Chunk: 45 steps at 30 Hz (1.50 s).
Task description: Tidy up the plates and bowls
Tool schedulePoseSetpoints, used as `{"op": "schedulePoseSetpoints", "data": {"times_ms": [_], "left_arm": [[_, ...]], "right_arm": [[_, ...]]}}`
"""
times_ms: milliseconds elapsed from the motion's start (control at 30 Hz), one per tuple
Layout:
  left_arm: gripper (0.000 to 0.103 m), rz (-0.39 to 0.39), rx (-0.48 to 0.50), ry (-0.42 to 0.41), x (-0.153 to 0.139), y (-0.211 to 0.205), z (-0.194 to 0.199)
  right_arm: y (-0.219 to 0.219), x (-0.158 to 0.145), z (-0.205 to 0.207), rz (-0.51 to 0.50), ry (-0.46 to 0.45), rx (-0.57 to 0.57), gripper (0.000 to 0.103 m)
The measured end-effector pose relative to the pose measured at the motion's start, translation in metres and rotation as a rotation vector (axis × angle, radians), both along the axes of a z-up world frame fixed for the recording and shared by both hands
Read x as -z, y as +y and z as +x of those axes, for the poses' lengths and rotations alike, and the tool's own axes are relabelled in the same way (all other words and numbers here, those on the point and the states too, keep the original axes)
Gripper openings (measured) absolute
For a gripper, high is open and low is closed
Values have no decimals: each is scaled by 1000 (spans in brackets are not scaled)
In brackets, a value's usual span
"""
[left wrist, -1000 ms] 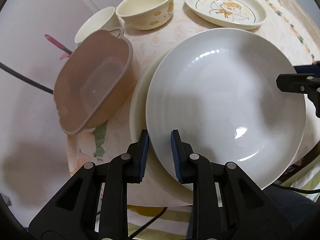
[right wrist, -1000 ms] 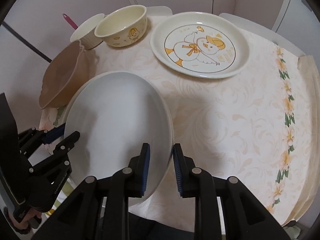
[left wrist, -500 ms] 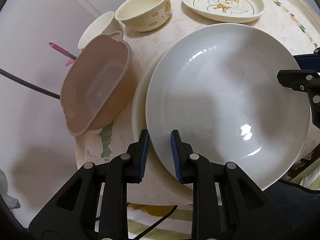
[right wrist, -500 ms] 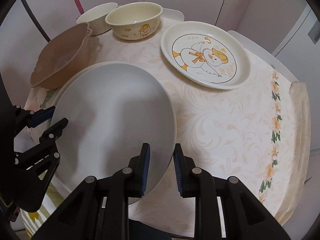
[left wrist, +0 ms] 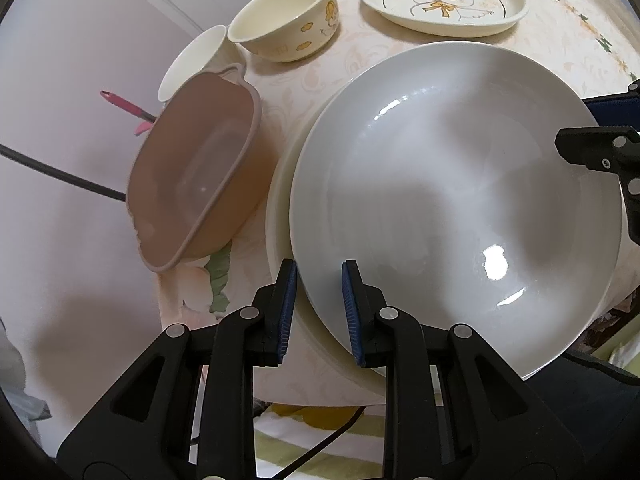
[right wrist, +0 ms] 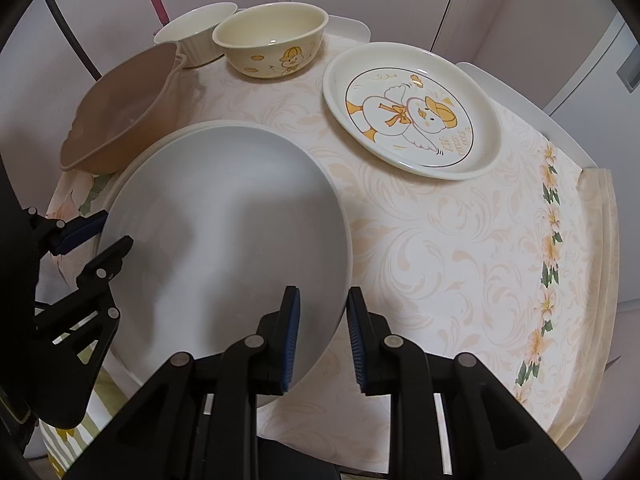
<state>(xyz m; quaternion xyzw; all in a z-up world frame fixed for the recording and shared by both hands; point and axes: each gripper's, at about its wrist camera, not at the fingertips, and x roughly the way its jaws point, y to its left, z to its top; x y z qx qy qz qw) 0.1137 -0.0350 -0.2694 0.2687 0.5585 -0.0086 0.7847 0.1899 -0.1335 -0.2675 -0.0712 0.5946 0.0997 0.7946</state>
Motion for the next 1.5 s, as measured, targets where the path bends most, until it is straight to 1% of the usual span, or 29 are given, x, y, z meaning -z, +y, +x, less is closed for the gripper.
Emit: {"op": "schedulePoseSetpoints", "data": {"times_ms": [133, 333, 400, 467, 533, 567, 600, 633, 667, 700, 733, 767, 800, 900, 1000, 1067, 1167, 1233, 1267, 1300, 1333, 1367, 1400, 1433, 1467, 1500], "left_arm": [[20, 32, 0, -13, 0, 0, 0], [20, 11, 1, -5, -2, 3, 1], [20, -17, -13, 8, -7, 7, 3], [20, -44, -23, -1, -18, 8, 4], [20, -108, -35, -12, -34, 12, 9], [20, -159, -46, -19, -43, 14, 13], [20, -226, -61, -23, -53, 17, 17], [20, -308, -81, -25, -62, 19, 23], [20, -390, -99, -25, -69, 21, 30], [21, -471, -109, -24, -74, 22, 38], [21, -528, -117, -14, -76, 22, 44], [21, -583, -129, 3, -76, 21, 51], [21, -615, -135, 19, -75, 16, 60], [21, -653, -130, 34, -71, -1, 77], [21, -702, -153, 62, -65, -16, 91], [22, -719, -187, 83, -58, -24, 103], [23, -718, -256, 93, -49, -33, 119], [26, -714, -297, 107, -44, -37, 129], [35, -707, -313, 116, -41, -39, 133], [63, -698, -326, 124, -38, -41, 137], [83, -704, -331, 126, -39, -44, 139], [102, -720, -331, 108, -42, -45, 138], [103, -731, -335, 80, -47, -45, 135], [103, -728, -351, 74, -48, -46, 134], [103, -702, -371, 83, -45, -47, 135], [103, -659, -394, 90, -40, -48, 138]], "right_arm": [[0, 0, -1, 2, -1, 2, 22], [0, -1, -1, 10, -2, 9, 22], [-2, -5, -1, 15, -9, 13, 22], [-6, -14, -2, 31, -32, 23, 22], [-15, -26, -3, 50, -65, 41, 22], [-22, -34, -3, 70, -87, 57, 22], [-30, -42, -3, 89, -105, 76, 26], [-40, -49, -3, 106, -120, 97, 35], [-47, -55, -2, 122, -136, 113, 72], [-57, -62, -2, 142, -160, 130, 103], [-69, -70, -3, 166, -199, 149, 103], [-77, -76, -2, 179, -219, 164, 103], [-84, -80, -2, 191, -232, 176, 103], [-111, -93, 8, 210, -270, 213, 103], [-132, -95, 20, 208, -285, 207, 103], [-144, -92, 31, 236, -276, 195, 103], [-160, -80, 50, 284, -236, 184, 103], [-170, -73, 63, 309, -226, 160, 103], [-172, -71, 68, 313, -224, 150, 103], [-174, -67, 72, 321, -220, 143, 103], [-177, -64, 77, 332, -214, 136, 103], [-179, -61, 81, 352, -206, 130, 103], [-180, -58, 85, 368, -200, 125, 103], [-182, -54, 87, 378, -195, 121, 103], [-184, -51, 90, 386, -188, 117, 103], [-185, -47, 93, 393, -180, 110, 103]]}}
